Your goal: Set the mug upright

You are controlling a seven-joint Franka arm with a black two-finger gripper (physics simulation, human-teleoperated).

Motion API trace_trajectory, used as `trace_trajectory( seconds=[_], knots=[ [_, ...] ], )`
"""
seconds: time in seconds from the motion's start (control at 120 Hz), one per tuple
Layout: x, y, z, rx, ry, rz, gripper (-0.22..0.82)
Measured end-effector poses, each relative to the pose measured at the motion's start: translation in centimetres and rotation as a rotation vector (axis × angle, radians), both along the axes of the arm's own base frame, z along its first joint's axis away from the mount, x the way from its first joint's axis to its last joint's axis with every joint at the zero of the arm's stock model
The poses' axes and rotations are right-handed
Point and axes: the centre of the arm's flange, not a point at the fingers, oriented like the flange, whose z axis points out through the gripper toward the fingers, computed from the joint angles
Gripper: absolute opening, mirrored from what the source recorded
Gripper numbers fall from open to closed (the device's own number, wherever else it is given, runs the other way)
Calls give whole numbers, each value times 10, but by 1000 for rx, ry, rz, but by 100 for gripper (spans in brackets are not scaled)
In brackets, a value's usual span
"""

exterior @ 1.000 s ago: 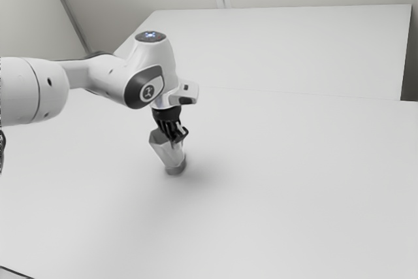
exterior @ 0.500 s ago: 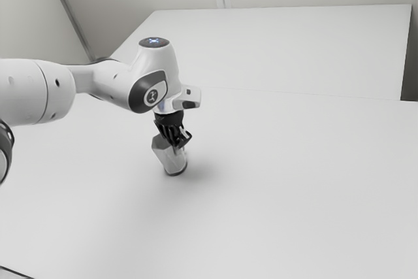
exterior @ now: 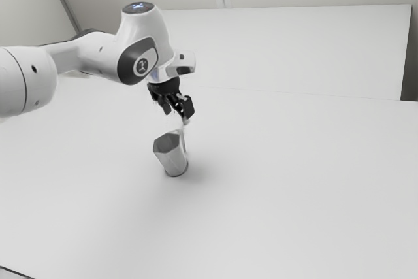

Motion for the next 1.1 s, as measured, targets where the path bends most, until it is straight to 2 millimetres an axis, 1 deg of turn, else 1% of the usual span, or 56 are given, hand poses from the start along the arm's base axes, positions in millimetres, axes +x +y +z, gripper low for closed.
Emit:
trace_trajectory(
  seconds=[0.142, 0.183, 0.267, 0.325, 0.358, 0.433, 0.492, 0.717, 1.1],
  knots=[
    [45, 23, 68, 0, -83, 46, 51],
    [53, 31, 87, -3, -93, 58, 52],
    [53, 47, 108, -13, -74, 71, 54],
    [43, 60, 127, -32, -67, 82, 55],
    [37, 68, 135, -44, -61, 89, 56],
    [27, 85, 141, -76, -37, 110, 56],
    [23, 91, 143, -90, -20, 113, 57],
    [12, 93, 150, -110, 8, 91, 58],
    [10, 93, 149, -112, 27, 59, 58]
  ],
)
